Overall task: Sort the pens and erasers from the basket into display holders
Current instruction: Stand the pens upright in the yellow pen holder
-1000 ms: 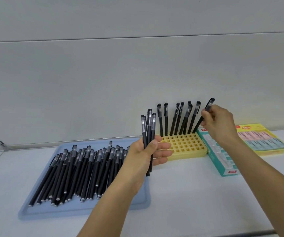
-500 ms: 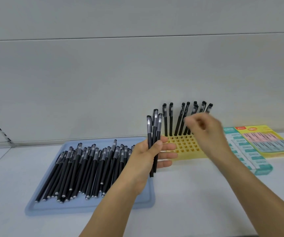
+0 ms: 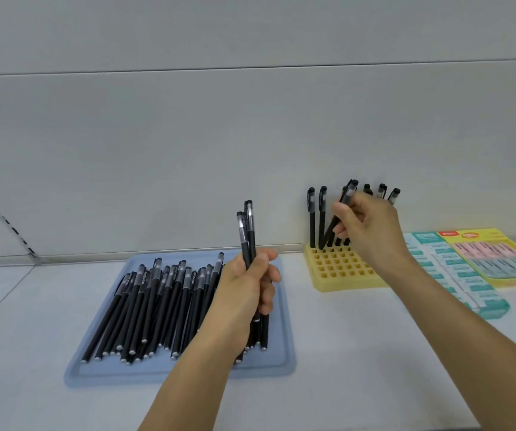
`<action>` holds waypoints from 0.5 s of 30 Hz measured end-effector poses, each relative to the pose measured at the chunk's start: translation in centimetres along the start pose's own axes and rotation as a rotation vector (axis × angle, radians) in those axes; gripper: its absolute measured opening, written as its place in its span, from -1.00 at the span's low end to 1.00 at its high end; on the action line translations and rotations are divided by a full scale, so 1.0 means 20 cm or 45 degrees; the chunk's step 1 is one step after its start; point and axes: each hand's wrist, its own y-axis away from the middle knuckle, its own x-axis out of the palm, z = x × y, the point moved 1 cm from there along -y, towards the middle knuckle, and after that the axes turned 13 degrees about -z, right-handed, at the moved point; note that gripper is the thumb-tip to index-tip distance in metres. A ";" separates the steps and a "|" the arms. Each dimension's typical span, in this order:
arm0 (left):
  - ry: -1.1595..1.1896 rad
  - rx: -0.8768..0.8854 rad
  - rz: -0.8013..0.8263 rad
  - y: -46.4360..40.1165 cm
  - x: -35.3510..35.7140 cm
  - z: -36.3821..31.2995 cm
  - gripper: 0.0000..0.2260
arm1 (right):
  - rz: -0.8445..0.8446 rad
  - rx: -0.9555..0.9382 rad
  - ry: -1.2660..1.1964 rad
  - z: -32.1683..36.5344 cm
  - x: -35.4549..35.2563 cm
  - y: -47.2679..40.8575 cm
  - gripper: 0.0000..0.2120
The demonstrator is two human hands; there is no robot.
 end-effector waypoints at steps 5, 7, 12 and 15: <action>0.005 -0.047 -0.020 0.00 -0.02 -0.02 -0.82 | 0.035 -0.013 0.019 -0.06 0.08 -0.01 -0.78; 0.007 -0.051 -0.023 0.00 -0.03 -0.02 -0.81 | 0.079 0.004 0.034 -0.08 0.10 -0.01 -0.78; 0.092 -0.094 -0.034 0.01 -0.02 -0.03 -0.89 | 0.167 0.035 0.137 -0.07 0.15 0.00 -0.76; 0.120 -0.055 0.005 0.02 -0.02 -0.04 -0.87 | 0.121 -0.036 0.359 -0.03 0.12 0.02 -0.77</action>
